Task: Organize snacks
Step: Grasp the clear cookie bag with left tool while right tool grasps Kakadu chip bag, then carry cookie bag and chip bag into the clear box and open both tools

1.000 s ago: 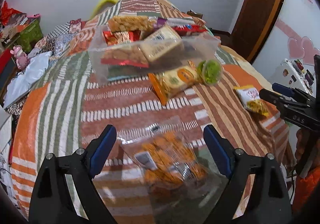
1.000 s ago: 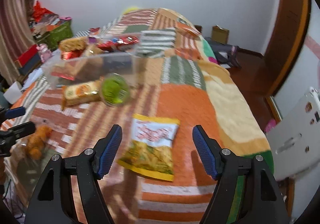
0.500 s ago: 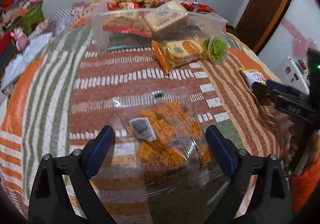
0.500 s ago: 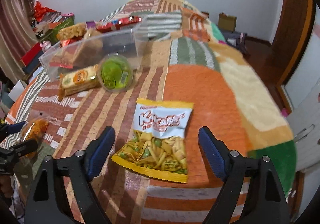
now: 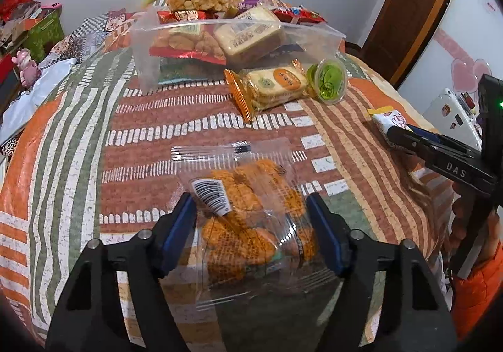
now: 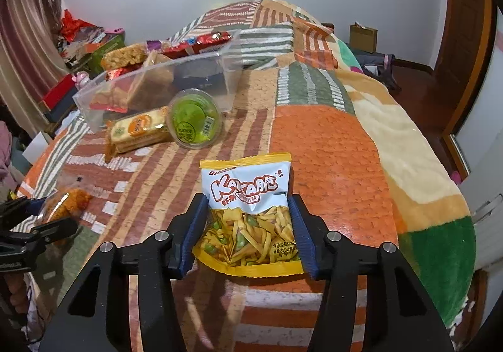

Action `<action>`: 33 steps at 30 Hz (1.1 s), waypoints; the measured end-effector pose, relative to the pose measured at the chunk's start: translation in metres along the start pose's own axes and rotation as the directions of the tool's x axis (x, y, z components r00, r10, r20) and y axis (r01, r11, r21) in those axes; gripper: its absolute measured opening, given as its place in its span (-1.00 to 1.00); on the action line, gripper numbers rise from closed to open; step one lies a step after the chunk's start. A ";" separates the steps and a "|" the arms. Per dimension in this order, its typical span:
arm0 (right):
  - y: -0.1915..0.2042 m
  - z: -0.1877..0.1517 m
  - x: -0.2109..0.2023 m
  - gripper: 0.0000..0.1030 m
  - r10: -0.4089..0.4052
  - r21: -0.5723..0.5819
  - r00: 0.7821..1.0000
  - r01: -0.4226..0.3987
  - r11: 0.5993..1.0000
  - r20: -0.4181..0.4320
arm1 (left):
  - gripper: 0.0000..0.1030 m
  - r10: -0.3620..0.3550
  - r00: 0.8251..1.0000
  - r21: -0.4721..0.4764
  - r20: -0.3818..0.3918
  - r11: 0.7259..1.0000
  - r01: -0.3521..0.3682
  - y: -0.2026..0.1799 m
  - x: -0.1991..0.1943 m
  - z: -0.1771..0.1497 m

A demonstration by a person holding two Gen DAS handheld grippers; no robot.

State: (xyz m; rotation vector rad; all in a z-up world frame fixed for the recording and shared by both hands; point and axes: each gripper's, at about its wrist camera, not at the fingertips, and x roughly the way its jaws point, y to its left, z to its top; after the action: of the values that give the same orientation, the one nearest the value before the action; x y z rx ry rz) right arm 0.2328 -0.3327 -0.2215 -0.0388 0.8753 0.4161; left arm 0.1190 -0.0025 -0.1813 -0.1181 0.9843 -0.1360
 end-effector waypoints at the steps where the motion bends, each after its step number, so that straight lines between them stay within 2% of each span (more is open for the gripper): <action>1: 0.002 0.002 0.000 -0.05 0.002 -0.002 1.000 -0.002 1.000 0.004 | 0.31 0.002 1.000 0.003 0.005 1.000 -0.002 0.000 -0.001 0.001; 2: 0.004 0.004 -0.002 -0.05 0.006 -0.006 1.000 -0.006 1.000 0.012 | 0.18 0.005 1.000 0.006 0.014 1.000 -0.005 0.001 -0.002 0.002; 3: 0.007 0.006 -0.005 -0.05 0.011 -0.012 1.000 -0.011 1.000 0.021 | 0.14 0.007 1.000 0.011 0.019 1.000 -0.007 0.000 -0.003 0.004; 14: 0.036 0.037 -0.020 -0.05 0.061 -0.070 0.993 -0.054 0.996 0.105 | 0.12 -0.010 0.995 0.011 0.095 1.000 0.009 0.002 -0.018 0.026; 24: 0.053 0.076 -0.012 -0.05 0.096 -0.101 0.983 -0.081 0.992 0.154 | 0.12 -0.010 0.980 -0.020 0.198 1.000 0.015 0.016 -0.036 0.073; 33: 0.057 0.115 0.018 -0.05 0.091 -0.126 0.983 -0.072 0.989 0.159 | 0.12 0.004 0.968 -0.030 0.250 1.000 0.003 0.032 -0.027 0.128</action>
State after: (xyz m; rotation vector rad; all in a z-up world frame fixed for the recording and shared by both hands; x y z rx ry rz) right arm 0.3068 -0.2509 -0.1534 -0.0783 0.6902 0.5410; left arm 0.2127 0.0389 -0.0943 -0.1590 0.7349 -0.1029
